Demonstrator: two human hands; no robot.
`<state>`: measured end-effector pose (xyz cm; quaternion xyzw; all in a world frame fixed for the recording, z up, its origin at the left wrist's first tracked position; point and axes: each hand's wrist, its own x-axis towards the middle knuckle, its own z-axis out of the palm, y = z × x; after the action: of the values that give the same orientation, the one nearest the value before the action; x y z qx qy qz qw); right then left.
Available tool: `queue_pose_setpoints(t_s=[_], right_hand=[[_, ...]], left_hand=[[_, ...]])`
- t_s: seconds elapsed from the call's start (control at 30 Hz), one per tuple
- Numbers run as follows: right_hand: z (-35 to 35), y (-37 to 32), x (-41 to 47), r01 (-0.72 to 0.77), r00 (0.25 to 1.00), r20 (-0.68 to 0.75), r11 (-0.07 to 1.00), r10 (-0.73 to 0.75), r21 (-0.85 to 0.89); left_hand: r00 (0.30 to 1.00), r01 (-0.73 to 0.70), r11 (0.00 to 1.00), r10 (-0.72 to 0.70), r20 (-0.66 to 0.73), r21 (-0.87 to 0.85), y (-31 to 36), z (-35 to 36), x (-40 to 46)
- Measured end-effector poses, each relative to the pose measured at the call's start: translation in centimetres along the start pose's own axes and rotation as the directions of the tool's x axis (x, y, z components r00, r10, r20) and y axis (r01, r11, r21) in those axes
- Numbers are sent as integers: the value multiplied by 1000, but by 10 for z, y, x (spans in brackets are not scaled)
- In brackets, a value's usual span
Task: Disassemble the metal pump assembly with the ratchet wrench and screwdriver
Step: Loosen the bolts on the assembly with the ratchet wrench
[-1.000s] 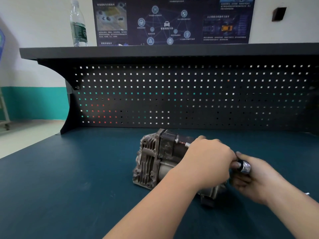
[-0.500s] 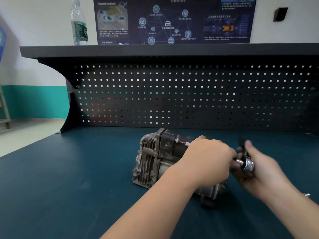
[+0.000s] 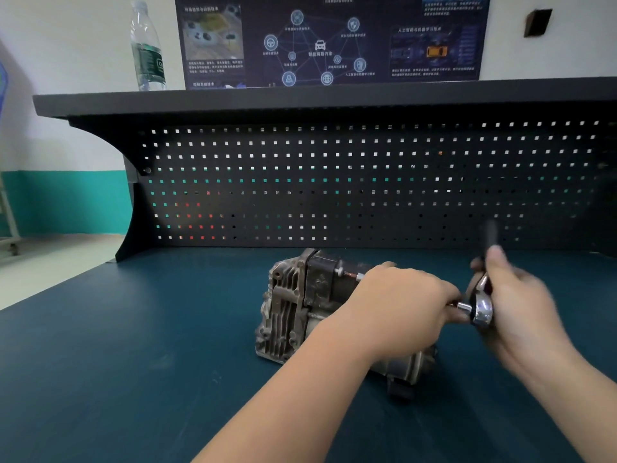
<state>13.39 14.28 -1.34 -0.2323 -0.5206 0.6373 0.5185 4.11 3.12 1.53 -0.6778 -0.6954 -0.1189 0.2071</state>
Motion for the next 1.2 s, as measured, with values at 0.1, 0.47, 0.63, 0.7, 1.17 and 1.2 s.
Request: queue_pose_setpoints(t_s=[0.1, 0.47, 0.63, 0.7, 1.17, 1.2], right_hand=[[1, -9, -5, 354, 935, 69, 911, -348, -211], [-1, 6, 2, 48, 999, 7, 999, -48, 23], [1, 5, -1, 136, 991, 10, 989, -136, -65], [1, 14, -4, -247, 968, 60, 964, 243, 95], [0, 8, -2, -177, 983, 60, 982, 174, 63], [1, 10, -4, -362, 929, 128, 923, 346, 130]], left_hand=[[1000, 19, 998, -18, 12, -59, 2, -6, -1], [1000, 20, 995, -21, -4, -102, -3, 2, 3], [1000, -1, 999, 1, 21, -39, -4, 10, 4], [1000, -23, 1000, 23, 20, 19, -4, 14, 3], [999, -23, 1000, 23, -27, 20, -4, 18, 2], [999, -20, 999, 22, -29, 40, -3, 18, 2]])
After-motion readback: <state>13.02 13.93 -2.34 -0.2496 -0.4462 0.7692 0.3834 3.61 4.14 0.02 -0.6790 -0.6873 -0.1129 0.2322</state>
